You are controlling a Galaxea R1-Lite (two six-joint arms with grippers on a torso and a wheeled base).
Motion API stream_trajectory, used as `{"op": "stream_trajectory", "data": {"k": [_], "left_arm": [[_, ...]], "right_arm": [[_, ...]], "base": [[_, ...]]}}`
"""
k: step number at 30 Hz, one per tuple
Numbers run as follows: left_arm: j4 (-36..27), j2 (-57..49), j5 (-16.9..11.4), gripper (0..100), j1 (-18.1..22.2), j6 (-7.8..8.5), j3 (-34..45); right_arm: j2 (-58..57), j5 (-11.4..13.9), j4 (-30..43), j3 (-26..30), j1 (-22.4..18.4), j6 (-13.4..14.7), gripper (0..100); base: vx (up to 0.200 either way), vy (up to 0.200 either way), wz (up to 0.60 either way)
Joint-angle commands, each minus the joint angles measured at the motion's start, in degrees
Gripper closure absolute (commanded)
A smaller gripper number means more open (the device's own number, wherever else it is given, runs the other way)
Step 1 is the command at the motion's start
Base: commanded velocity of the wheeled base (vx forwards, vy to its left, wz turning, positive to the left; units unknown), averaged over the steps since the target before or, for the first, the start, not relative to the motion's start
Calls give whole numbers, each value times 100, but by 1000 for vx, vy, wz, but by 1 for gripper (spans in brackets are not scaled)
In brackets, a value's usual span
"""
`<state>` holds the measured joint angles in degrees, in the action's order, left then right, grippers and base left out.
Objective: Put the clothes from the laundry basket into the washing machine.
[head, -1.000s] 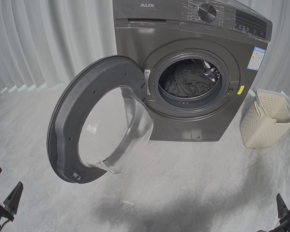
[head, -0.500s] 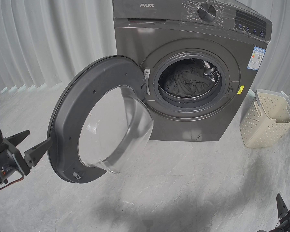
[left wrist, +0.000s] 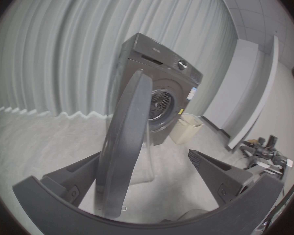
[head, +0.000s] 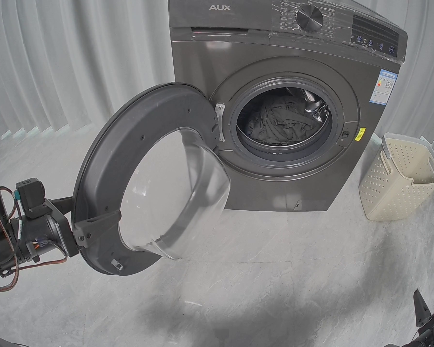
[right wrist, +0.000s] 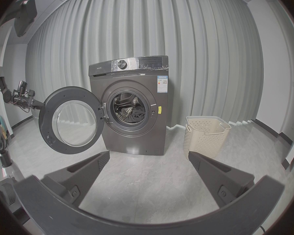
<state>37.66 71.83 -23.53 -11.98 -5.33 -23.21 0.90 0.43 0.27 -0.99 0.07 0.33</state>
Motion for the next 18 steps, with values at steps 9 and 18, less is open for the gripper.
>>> {"op": "stream_trajectory", "data": {"k": [9,18], "left_arm": [[-118,-951,-170,0,-1078,-742,300],[-57,-986,-47,0,29,-162,528]], "right_arm": [[-90,1,0,90,1,2,0],[-90,1,0,90,1,-7,0]], "base": [[0,0,0],[0,0,0]]}}
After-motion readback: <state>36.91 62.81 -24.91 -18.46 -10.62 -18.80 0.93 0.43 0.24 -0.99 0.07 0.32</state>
